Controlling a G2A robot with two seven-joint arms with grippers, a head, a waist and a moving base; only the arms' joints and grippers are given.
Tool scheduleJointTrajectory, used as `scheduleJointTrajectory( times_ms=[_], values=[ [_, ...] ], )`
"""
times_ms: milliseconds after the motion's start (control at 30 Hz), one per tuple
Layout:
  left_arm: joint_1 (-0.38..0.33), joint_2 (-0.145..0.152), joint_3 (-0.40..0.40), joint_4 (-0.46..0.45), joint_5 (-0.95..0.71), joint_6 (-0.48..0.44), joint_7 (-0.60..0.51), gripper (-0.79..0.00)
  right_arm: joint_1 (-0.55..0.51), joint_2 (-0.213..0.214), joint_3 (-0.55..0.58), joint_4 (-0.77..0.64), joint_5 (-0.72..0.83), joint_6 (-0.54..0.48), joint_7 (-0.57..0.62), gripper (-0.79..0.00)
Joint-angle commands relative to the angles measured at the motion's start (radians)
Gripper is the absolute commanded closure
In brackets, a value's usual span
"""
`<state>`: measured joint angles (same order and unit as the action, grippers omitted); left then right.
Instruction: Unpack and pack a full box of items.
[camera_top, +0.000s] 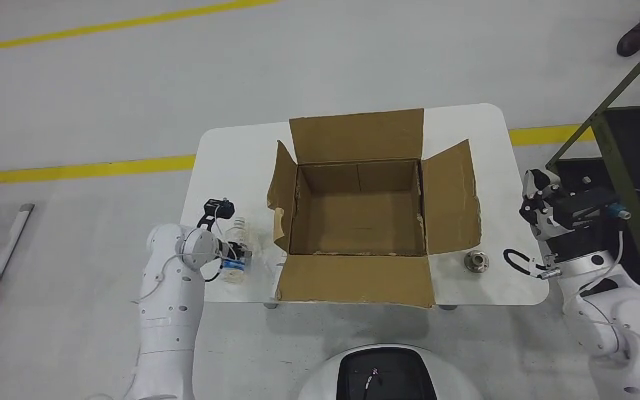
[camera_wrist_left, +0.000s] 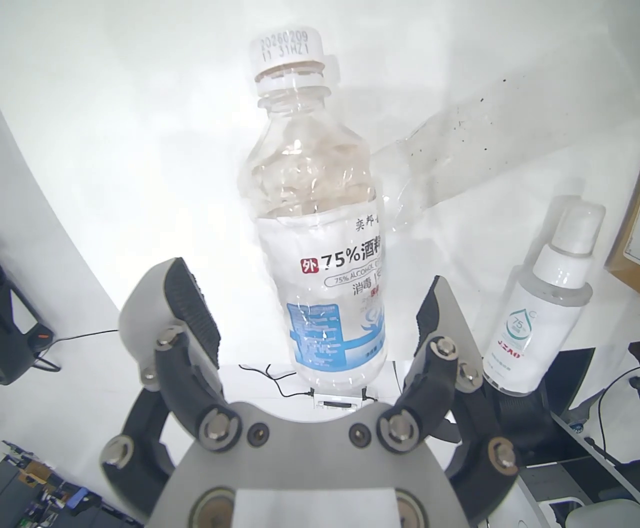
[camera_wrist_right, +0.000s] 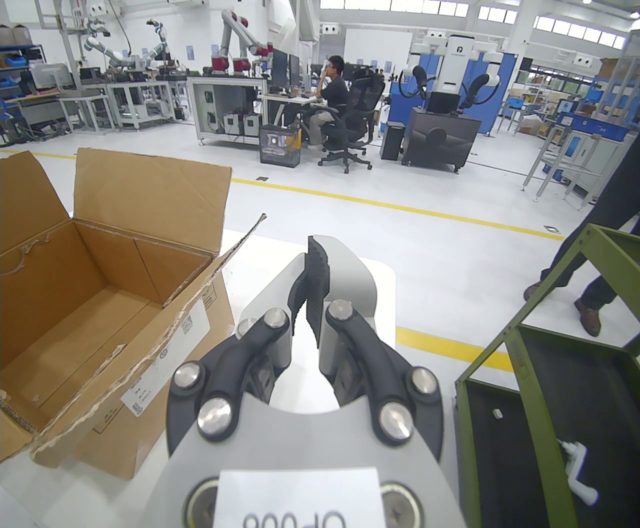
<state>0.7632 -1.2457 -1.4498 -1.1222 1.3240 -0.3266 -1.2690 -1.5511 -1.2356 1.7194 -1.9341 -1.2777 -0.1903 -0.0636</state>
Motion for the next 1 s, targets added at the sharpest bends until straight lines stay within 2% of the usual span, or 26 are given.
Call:
scheduleJointTrajectory(
  times_ms=[0,67,100,167,233,367,400,433,467,600,700,967],
  values=[
    [-0.009,0.000,0.009,0.026,0.003,0.005,0.009,-0.742,0.000,0.000,0.000,0.000,0.000,0.000,0.000,0.000],
    [-0.017,0.001,0.014,0.045,0.004,0.010,0.016,-0.646,0.000,0.000,0.000,0.000,0.000,0.000,0.000,0.000],
    [-0.022,0.001,0.018,0.056,0.006,0.012,0.020,-0.573,0.000,0.000,0.000,0.000,0.000,0.000,0.000,0.000],
    [-0.031,0.001,0.023,0.075,0.000,0.015,0.025,-0.570,0.000,0.000,0.000,0.000,0.000,0.000,0.000,0.000],
    [-0.041,0.002,0.027,0.094,-0.006,0.016,0.026,-0.499,0.000,0.000,0.000,0.000,0.000,0.000,0.000,0.000],
    [-0.056,0.003,0.039,0.136,-0.011,0.018,0.036,-0.289,0.000,0.000,0.000,0.000,0.000,0.000,0.000,0.000],
    [-0.063,0.002,0.039,0.150,-0.031,0.017,0.029,-0.209,0.000,0.000,0.000,0.000,0.000,0.000,0.000,0.000],
    [-0.067,0.002,0.041,0.153,-0.031,0.015,0.029,-0.046,0.000,0.000,0.000,0.000,0.000,0.000,0.000,0.000],
    [-0.069,0.003,0.043,0.157,-0.028,0.015,0.031,0.000,0.000,0.000,0.000,0.000,0.000,0.000,0.000,0.000],
    [-0.066,0.008,0.050,0.138,-0.016,0.013,0.049,0.000,0.000,0.000,0.000,0.000,0.000,0.000,0.000,0.000],
    [-0.058,0.015,0.035,0.092,-0.020,0.017,0.045,0.000,0.000,0.000,0.000,0.000,0.000,0.000,0.000,0.000],
    [-0.012,0.043,-0.085,-0.177,-0.108,0.039,-0.032,0.000,0.000,0.000,0.000,0.000,0.000,0.000,0.000,0.000]
  ],
)
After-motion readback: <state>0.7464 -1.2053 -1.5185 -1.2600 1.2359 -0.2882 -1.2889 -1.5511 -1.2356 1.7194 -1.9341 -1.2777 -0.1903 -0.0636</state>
